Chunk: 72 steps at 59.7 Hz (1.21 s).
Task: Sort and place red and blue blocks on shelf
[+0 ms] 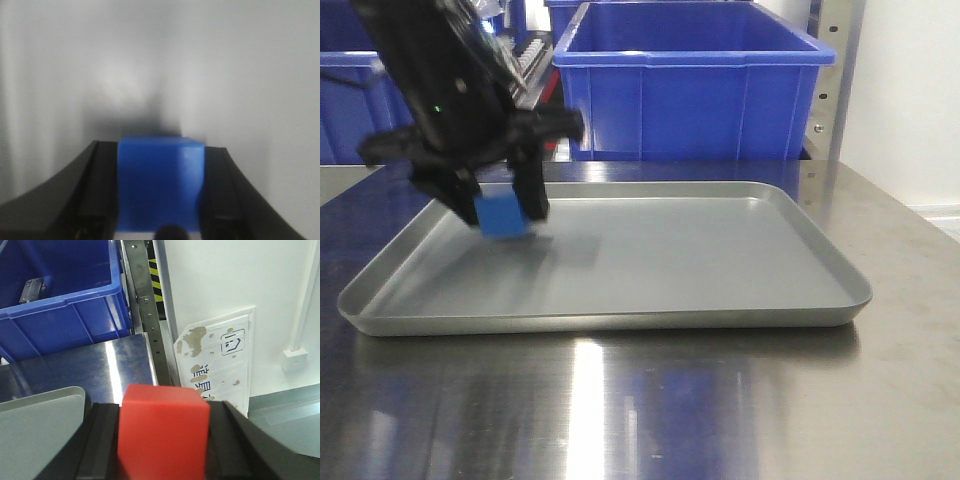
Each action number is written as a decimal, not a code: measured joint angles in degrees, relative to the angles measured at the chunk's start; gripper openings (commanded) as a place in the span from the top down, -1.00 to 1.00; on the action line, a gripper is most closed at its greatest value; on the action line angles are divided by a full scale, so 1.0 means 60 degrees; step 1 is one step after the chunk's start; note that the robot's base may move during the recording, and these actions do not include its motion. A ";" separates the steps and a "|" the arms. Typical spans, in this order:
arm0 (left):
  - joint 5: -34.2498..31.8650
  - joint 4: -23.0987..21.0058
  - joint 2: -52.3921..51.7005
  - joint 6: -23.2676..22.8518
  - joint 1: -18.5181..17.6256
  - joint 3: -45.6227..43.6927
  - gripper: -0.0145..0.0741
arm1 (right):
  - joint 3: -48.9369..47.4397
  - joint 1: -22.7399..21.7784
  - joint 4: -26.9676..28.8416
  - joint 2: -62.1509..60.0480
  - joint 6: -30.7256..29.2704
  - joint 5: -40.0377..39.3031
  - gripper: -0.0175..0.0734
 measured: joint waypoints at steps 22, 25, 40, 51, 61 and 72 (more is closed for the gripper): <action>-0.0118 0.1577 -0.3805 0.0000 0.1225 0.0582 0.39 | 0.0000 0.0000 0.0000 0.0000 0.0000 0.0000 0.48; -0.0279 0.1641 -0.4467 0.0000 0.1562 0.0908 0.39 | 0.0000 0.0000 0.0000 0.0000 0.0000 0.0000 0.48; -0.0945 0.1773 -0.7798 0.0000 0.3158 0.3542 0.39 | 0.0000 0.0000 0.0000 0.0000 0.0000 0.0000 0.48; -0.1207 0.1796 -0.9688 0.0000 0.3390 0.5451 0.39 | 0.0000 0.0000 0.0000 0.0000 0.0000 0.0000 0.48; -0.1409 0.1796 -1.0969 0.0000 0.3397 0.6638 0.39 | 0.0000 0.0000 0.0000 0.0000 0.0000 0.0000 0.48; -0.1409 0.1841 -1.1588 -0.0006 0.3412 0.7176 0.39 | 0.0000 0.0000 0.0000 0.0000 0.0000 0.0000 0.48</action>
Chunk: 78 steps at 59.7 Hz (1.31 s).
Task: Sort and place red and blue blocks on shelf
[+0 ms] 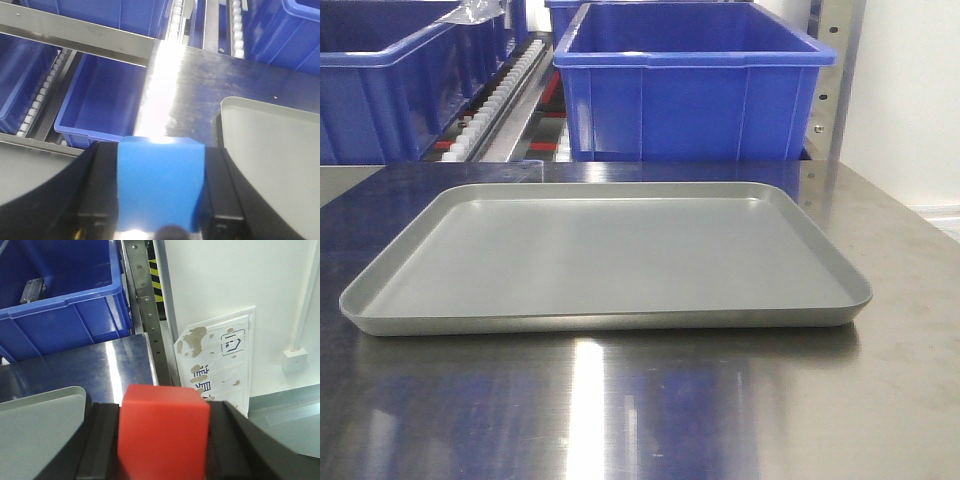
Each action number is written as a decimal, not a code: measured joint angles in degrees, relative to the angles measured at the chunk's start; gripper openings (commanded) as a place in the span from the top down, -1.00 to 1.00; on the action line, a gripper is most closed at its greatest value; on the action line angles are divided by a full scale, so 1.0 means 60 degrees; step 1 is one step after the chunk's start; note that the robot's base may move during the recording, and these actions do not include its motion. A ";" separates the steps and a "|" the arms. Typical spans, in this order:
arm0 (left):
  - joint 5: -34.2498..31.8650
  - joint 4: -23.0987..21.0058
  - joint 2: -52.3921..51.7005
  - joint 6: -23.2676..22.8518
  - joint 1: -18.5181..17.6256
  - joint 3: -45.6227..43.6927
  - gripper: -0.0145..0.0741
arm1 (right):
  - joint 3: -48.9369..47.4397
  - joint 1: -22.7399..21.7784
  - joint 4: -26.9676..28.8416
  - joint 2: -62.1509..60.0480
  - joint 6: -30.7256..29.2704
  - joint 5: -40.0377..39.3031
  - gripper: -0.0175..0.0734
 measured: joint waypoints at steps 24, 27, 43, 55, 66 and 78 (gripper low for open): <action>0.0243 0.0067 -0.0040 0.0000 0.0000 0.0034 0.39 | 0.0000 0.0000 0.0000 0.0000 0.0000 0.0000 0.48; 0.0243 0.0067 -0.0040 0.0000 0.0000 0.0034 0.39 | 0.0000 0.0000 0.0000 0.0000 0.0000 0.0000 0.48; 0.0260 0.0067 -0.0040 -0.0016 0.0000 0.0034 0.39 | 0.0000 0.0000 0.0000 0.0000 0.0000 0.0000 0.48; 0.0260 0.0067 -0.0040 -0.0016 0.0000 0.0034 0.39 | 0.0000 0.0000 0.0000 0.0000 0.0000 0.0000 0.48; 0.0281 0.0067 -0.0040 -0.0016 0.0000 0.0034 0.39 | 0.0000 0.0000 0.0000 0.0000 0.0000 0.0000 0.48; 0.0281 0.0067 -0.0040 -0.0016 0.0000 0.0034 0.39 | 0.0000 0.0000 0.0000 0.0000 0.0000 0.0000 0.48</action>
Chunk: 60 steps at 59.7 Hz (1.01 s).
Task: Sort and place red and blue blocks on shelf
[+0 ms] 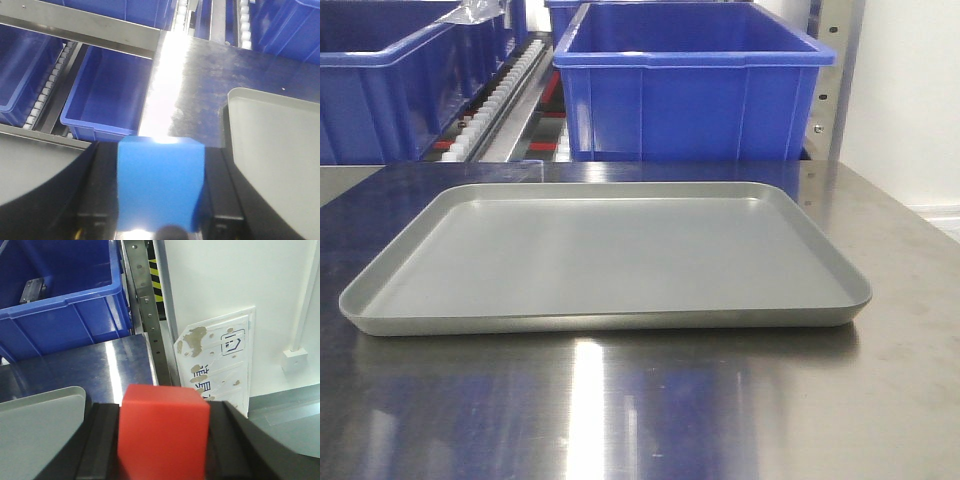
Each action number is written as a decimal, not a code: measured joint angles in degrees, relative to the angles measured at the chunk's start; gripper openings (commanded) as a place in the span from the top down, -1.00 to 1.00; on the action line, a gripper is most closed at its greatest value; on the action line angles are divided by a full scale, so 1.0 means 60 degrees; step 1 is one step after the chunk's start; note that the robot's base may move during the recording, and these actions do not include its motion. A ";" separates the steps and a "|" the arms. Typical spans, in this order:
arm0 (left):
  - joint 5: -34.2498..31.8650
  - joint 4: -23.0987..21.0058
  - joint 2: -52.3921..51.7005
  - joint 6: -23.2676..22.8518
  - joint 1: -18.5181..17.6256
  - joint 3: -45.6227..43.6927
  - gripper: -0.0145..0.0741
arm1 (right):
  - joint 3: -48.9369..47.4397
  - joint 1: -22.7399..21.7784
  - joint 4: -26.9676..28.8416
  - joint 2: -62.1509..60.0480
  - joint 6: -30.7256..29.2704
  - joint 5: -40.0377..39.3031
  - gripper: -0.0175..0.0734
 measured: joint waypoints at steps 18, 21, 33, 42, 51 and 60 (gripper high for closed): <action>0.0000 0.0000 0.0000 -0.0007 0.0000 0.0000 0.39 | 0.0000 0.0000 0.0000 0.0000 0.0000 0.0000 0.48; 0.0000 0.0000 0.0000 -0.0007 0.0000 0.0000 0.39 | 0.0000 0.0000 0.0000 0.0000 0.0000 0.0000 0.48; 0.0000 0.0000 0.0000 -0.0007 0.0000 0.0000 0.39 | 0.0000 0.0000 0.0000 0.0000 0.0000 0.0000 0.48; 0.0000 0.0000 0.0000 -0.0022 0.0000 0.0000 0.39 | 0.0000 0.0000 0.0000 0.0000 0.0000 0.0000 0.48; 0.0000 0.0000 0.0000 -0.0022 0.0000 0.0000 0.39 | 0.0000 0.0000 0.0000 0.0000 0.0000 0.0000 0.48; 0.0000 0.0000 0.0000 -0.0022 0.0000 0.0000 0.39 | 0.0000 0.0000 0.0000 0.0000 0.0000 0.0000 0.48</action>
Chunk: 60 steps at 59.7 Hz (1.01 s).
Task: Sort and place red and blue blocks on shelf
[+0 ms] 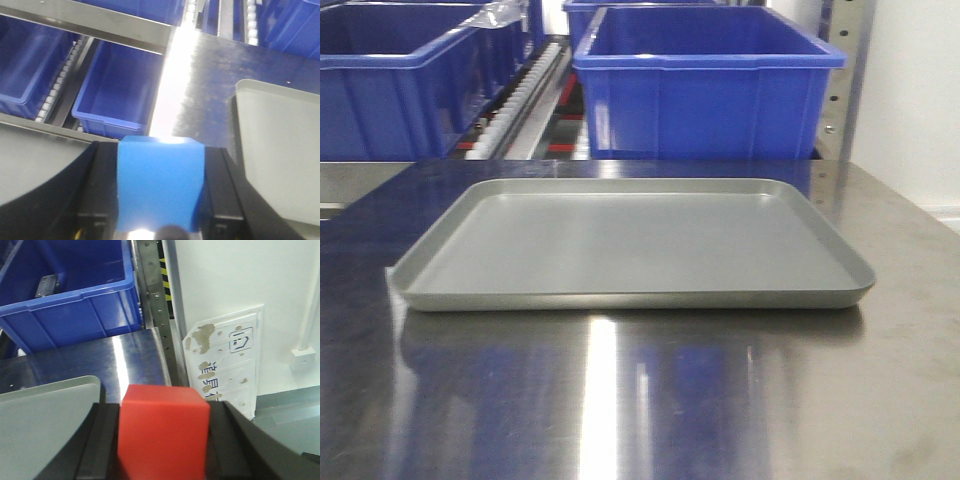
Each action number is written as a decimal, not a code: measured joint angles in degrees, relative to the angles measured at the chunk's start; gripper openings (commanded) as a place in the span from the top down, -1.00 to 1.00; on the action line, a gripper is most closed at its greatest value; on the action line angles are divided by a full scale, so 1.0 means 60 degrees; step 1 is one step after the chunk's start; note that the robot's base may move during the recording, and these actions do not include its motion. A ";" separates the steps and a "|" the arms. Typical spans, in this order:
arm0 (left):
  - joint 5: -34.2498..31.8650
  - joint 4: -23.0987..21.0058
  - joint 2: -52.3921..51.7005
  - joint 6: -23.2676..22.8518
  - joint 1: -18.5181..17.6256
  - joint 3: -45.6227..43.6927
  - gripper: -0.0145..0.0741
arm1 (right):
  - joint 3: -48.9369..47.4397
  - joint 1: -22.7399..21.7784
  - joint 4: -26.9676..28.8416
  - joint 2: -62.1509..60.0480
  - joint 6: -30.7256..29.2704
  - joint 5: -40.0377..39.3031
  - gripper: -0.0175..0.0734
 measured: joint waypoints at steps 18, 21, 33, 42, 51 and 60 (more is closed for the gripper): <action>0.0000 0.0000 0.0000 0.0000 0.0000 0.0000 0.39 | 0.0000 0.0000 0.0000 0.0000 0.0000 0.0000 0.48; 0.0000 0.0000 0.0000 0.0000 0.0000 0.0000 0.39 | 0.0000 0.0000 0.0000 0.0000 0.0000 0.0000 0.48; 0.0000 0.0000 0.0000 0.0000 0.0000 0.0000 0.39 | 0.0000 0.0000 0.0000 0.0000 0.0000 0.0000 0.48; 0.0000 0.0000 0.0000 0.0000 0.0000 0.0000 0.39 | 0.0000 0.0000 0.0000 0.0000 0.0000 0.0000 0.48; 0.0000 0.0000 0.0000 -0.0007 0.0000 0.0000 0.39 | 0.0000 0.0000 0.0000 0.0000 0.0000 0.0000 0.48; 0.0000 0.0000 0.0000 -0.0007 0.0000 0.0000 0.39 | 0.0000 0.0000 0.0000 0.0000 0.0000 0.0000 0.48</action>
